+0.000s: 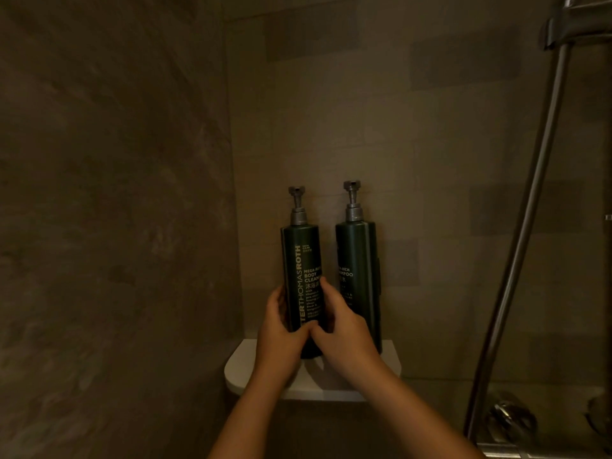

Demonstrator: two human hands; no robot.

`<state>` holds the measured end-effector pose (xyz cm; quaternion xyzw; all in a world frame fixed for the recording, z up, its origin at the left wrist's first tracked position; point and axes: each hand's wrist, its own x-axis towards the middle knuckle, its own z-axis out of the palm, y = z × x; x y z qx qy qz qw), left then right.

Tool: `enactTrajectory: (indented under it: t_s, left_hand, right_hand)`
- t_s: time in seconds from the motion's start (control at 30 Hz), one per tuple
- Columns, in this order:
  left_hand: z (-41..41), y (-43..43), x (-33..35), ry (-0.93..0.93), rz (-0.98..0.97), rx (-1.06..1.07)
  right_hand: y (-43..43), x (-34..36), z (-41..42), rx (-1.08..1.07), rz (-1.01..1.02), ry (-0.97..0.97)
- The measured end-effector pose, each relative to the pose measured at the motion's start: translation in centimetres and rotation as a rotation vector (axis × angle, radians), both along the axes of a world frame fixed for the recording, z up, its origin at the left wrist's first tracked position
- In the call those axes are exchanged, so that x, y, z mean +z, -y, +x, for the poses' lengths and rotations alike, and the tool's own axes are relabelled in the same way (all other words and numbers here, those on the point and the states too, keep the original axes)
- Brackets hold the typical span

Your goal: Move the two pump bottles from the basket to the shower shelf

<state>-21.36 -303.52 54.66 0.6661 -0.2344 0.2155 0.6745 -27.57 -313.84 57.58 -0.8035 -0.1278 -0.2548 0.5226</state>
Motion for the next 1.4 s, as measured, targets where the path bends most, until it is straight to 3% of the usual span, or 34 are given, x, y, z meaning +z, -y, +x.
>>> enactTrajectory:
  t_s: [0.97, 1.3, 1.4]
  left_hand:
    - [-0.7, -0.5, 0.5, -0.04, 0.061, -0.066]
    - [-5.9, -1.2, 0.2, 0.127, 0.154, 0.232]
    - [-8.3, -1.4, -0.1, 0.237, 0.295, 0.417]
  right_hand:
    - [0.3, -0.5, 0.2, 0.009, -0.024, -0.008]
    - [1.2, -0.8, -2.2, 0.048, -0.003, 0.052]
    - [1.7, -1.0, -3.8, -0.033, -0.118, 0.129]
